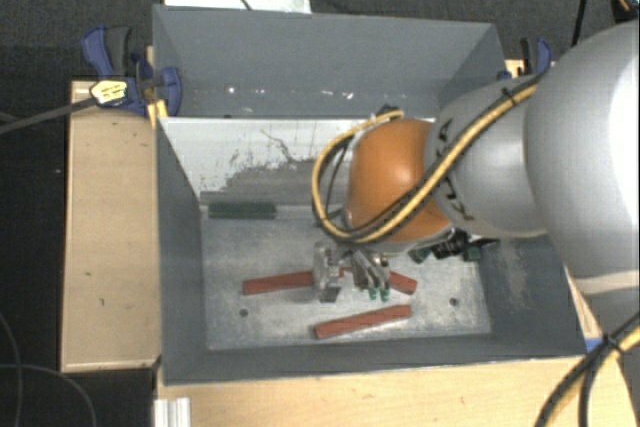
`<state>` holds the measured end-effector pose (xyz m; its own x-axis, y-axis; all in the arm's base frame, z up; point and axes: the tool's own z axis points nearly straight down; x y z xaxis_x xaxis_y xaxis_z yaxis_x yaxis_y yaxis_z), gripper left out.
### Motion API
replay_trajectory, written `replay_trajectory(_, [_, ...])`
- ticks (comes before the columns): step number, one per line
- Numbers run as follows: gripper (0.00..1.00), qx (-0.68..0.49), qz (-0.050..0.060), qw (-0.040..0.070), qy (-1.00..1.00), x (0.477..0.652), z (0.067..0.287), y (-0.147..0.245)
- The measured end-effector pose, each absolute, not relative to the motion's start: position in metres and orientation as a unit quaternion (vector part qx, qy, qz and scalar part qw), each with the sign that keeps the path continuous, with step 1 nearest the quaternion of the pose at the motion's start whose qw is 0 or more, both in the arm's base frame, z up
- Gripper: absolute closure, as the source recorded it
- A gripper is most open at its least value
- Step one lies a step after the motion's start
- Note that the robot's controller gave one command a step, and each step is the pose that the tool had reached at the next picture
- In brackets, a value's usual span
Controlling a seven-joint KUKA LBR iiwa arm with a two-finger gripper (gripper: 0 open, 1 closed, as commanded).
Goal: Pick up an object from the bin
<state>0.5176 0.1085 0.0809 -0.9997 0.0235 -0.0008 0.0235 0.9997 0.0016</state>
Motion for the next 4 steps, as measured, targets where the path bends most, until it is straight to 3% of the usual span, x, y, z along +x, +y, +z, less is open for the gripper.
replay_trajectory(1, [0.0,0.013,0.001,0.0,1.0,0.5176,0.0809,0.1085])
replay_trajectory(2, [1.0,0.014,0.001,0.0,1.0,0.5176,0.0809,0.1085])
replay_trajectory(3, [0.0,0.014,0.001,0.0,1.0,0.5177,0.0809,0.1084])
replay_trajectory(4, [1.0,0.011,0.001,0.0,1.0,0.5177,0.0809,0.1084])
